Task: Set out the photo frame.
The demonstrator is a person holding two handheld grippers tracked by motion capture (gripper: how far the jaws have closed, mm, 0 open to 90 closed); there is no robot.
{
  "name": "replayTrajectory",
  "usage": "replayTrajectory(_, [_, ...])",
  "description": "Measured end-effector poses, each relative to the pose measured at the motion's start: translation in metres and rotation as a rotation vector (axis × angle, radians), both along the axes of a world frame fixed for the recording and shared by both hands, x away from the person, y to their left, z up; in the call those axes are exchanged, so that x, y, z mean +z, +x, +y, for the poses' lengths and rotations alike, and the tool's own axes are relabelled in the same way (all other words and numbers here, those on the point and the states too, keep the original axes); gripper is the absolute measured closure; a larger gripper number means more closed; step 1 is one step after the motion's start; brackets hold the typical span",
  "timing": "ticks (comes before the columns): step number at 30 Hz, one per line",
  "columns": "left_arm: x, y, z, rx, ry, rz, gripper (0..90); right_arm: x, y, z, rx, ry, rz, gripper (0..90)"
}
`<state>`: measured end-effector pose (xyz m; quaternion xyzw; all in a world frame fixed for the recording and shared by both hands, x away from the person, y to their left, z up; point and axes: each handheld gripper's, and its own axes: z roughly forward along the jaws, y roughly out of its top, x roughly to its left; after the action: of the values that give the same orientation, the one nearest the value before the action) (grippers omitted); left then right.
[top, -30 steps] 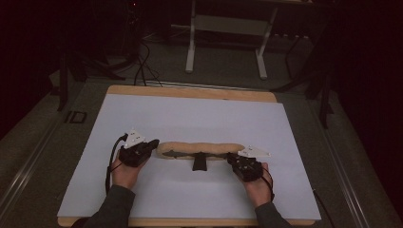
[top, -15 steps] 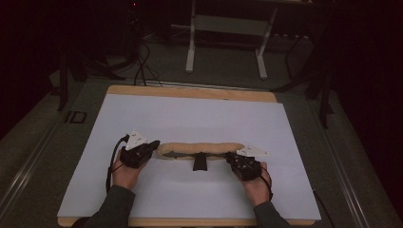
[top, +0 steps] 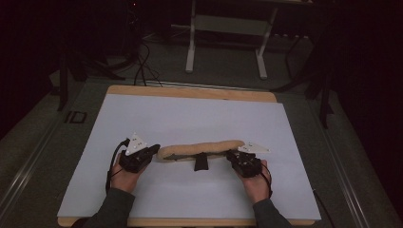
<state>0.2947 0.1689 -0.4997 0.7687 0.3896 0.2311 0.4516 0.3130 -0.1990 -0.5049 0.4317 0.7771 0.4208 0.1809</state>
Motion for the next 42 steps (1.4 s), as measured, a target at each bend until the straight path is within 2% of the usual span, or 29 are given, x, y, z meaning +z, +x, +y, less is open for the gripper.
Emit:
replayTrajectory(17, [-0.001,-0.014,-0.005,-0.015,0.006,-0.019,90.0,0.006,0.009,0.004,0.002,0.009,0.015,89.8])
replayTrajectory(33, [0.0,-0.031,-0.013,-0.049,0.046,-0.044,90.0,0.012,0.013,0.014,0.025,-0.005,0.014,89.8])
replayTrajectory(42, [-0.001,-0.034,-0.019,-0.082,0.034,-0.041,90.0,0.014,0.017,0.022,0.041,-0.026,0.028,89.7])
